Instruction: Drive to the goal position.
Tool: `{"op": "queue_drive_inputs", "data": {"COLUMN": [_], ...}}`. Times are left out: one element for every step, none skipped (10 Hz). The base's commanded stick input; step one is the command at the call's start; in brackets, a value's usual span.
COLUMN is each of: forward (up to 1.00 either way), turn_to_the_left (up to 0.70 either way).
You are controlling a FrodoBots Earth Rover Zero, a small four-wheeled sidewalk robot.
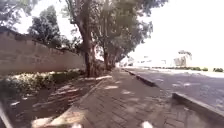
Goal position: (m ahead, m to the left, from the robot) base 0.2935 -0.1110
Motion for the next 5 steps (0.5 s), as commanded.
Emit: {"op": "queue_drive_inputs", "data": {"forward": [0.7, 0.7, 0.7, 0.7, 0.7], "turn_to_the_left": [-0.35, -0.28, -0.11, 0.0, 0.0]}}
